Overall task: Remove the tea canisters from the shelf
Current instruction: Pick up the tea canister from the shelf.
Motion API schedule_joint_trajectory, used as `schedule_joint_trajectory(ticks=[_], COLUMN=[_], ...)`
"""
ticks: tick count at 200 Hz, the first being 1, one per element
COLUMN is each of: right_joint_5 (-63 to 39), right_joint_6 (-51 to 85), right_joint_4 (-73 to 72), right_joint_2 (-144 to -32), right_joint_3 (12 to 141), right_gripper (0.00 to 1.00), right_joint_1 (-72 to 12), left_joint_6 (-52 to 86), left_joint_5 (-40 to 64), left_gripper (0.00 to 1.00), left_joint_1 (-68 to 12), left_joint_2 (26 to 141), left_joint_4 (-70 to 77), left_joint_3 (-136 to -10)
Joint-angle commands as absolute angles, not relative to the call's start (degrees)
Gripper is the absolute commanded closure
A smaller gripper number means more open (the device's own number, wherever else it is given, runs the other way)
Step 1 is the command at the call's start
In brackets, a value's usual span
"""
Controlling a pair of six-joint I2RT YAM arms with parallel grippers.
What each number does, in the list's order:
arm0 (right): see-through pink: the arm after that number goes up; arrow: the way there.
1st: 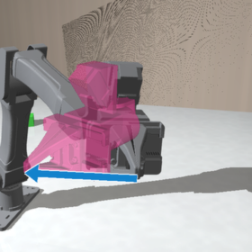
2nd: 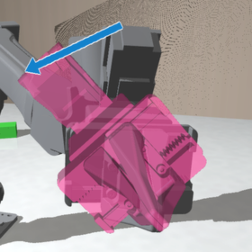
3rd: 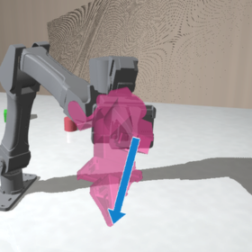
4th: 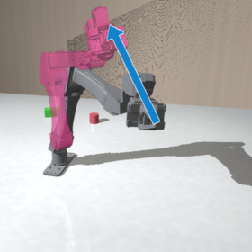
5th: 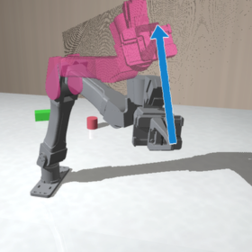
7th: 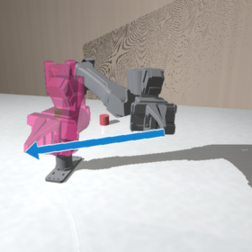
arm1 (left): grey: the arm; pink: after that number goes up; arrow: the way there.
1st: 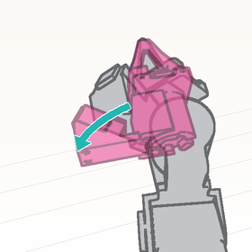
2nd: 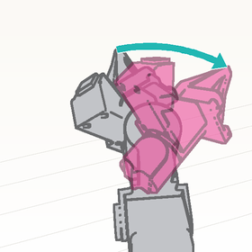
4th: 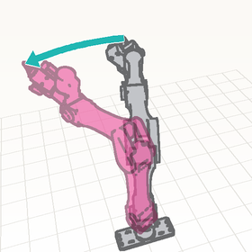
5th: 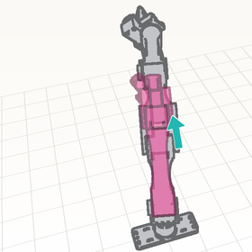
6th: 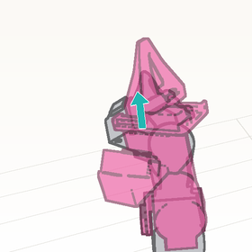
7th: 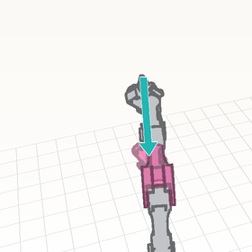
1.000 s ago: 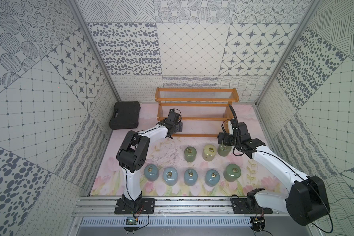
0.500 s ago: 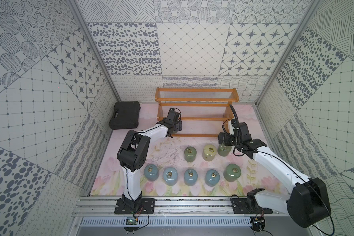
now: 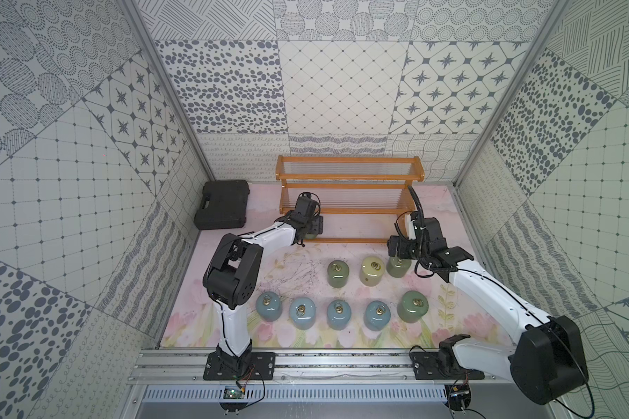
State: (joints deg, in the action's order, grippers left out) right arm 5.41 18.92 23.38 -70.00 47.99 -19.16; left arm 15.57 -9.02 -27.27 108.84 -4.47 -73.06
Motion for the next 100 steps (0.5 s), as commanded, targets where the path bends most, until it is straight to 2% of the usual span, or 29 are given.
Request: schedule_joint_trajectory(ticks=[1,100], right_joint_5=[4.8,4.3], right_joint_6=[19.3,19.2], right_joint_4=[21.9,22.0], right_joint_2=[-68.9,-68.5], right_joint_3=[47.4,47.1], right_gripper=[0.00,0.00], right_joint_1=[-19.0,-19.0], left_joint_6=[13.7,14.9], left_joint_5=[-3.3,-3.8], left_gripper=[0.25,0.24], left_joint_1=[-27.2,-30.9], left_joint_2=[105.9,96.0], left_joint_4=[-6.1,-9.9], left_joint_3=[-72.8,-63.8])
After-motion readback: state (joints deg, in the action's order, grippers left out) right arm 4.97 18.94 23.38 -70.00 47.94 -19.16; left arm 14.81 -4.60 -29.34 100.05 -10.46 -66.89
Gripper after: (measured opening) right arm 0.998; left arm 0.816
